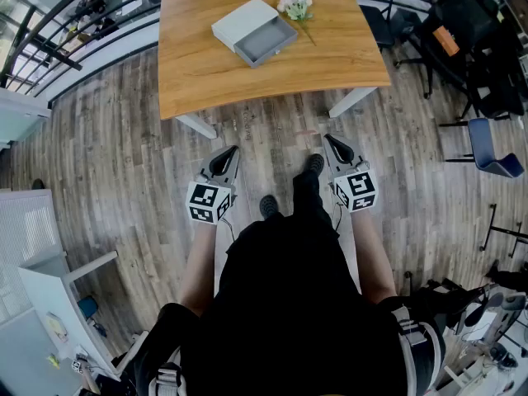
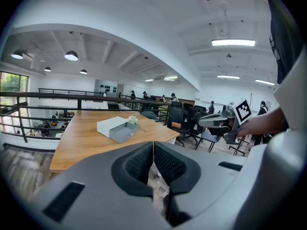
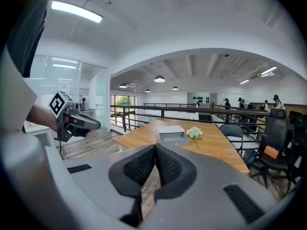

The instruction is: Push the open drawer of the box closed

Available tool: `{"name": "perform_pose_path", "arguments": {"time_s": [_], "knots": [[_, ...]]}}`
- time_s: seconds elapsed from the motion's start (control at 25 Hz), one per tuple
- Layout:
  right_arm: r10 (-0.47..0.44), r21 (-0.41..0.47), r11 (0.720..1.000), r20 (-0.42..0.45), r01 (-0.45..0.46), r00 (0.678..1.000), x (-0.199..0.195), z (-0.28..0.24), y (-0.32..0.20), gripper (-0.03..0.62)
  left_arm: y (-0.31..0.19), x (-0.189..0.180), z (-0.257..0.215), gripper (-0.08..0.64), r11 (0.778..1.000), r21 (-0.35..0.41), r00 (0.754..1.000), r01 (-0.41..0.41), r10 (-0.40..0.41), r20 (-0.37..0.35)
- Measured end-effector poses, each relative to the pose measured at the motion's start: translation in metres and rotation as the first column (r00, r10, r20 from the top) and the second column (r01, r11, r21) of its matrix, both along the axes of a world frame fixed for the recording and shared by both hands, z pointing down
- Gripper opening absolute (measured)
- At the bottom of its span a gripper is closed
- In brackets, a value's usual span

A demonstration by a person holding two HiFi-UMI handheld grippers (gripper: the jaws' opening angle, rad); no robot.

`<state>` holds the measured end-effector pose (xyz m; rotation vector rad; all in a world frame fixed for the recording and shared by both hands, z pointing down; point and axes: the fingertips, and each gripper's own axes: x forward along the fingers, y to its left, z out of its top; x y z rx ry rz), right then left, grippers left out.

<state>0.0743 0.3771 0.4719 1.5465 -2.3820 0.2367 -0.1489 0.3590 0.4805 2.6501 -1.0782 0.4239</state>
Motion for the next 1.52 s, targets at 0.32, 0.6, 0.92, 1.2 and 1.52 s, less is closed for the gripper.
{"name": "perform_pose_path", "arguments": {"time_s": [0.32,0.6,0.92,1.2,1.52], "knots": [[-0.014,-0.010,1.000,0.006,0.014,1.000,-0.022,0.002,0.029,0.014,0.026,-0.011,-0.019,0.025,0.999,0.032,1.000,0.001,-0.001,-0.021],[-0.013,0.022,1.000,-0.001,0.013,1.000,-0.029,-0.015,0.033,0.015,0.032,-0.012,-0.028,0.025,0.999,0.040,1.000,-0.019,0.020,-0.014],[0.038,-0.023,0.999,-0.034,-0.039,0.999,-0.012,0.002,0.028,0.015,0.023,0.004,-0.026,0.025,0.999,0.037,0.999,-0.037,0.038,-0.013],[0.027,-0.041,0.999,-0.033,-0.029,0.999,0.002,0.005,-0.002,0.015,-0.001,0.011,-0.034,0.025,0.999,0.041,1.000,-0.012,0.013,-0.012],[-0.018,-0.064,0.998,-0.028,0.016,0.999,0.002,0.014,-0.046,0.015,-0.029,0.012,-0.031,0.025,0.999,0.029,0.999,0.036,-0.036,-0.002]]}}
